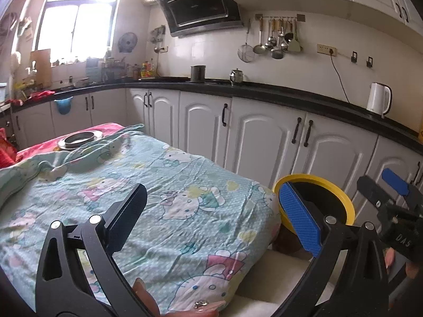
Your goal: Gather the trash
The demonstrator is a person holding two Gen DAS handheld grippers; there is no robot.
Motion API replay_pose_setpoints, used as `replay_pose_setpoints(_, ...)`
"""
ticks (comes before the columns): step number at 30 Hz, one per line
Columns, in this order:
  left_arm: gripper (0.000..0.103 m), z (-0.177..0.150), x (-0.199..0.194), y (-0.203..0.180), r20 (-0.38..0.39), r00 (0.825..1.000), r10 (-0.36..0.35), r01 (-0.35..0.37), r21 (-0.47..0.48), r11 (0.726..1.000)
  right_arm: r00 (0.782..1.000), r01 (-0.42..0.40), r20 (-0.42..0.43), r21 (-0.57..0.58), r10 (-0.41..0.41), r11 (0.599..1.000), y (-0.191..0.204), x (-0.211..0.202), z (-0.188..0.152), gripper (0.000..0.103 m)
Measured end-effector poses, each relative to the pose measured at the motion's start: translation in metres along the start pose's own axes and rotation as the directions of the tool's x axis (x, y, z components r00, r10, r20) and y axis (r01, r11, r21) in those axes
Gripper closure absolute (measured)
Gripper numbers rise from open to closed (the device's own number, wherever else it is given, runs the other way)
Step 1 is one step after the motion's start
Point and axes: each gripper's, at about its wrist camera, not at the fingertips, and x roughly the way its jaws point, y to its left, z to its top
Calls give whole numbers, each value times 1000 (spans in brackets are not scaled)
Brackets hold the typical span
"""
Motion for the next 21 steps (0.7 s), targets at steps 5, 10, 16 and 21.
replay_pose_setpoints(5, 11, -1, -1, 1, -2, 1000, 3, -3, 2, 1000, 1000, -7, -28, -11, 6, 1000, 5, 3, -6, 6)
replay_pose_setpoints(10, 11, -1, -2, 1, -2, 1000, 2, -2, -1, 1000, 1000, -11, -25, -13, 11, 1000, 9, 0, -6, 6)
replay_pose_setpoints(16, 11, -1, -2, 1, -2, 1000, 7, -7, -2, 1000, 999, -7, -32, -12, 7, 1000, 9, 1, -7, 6)
replay_pose_setpoints(21, 11, 0, -2, 1, -3, 1000, 6, -6, -9, 1000, 999, -10, -36, -13, 10, 1000, 9, 3, -7, 6)
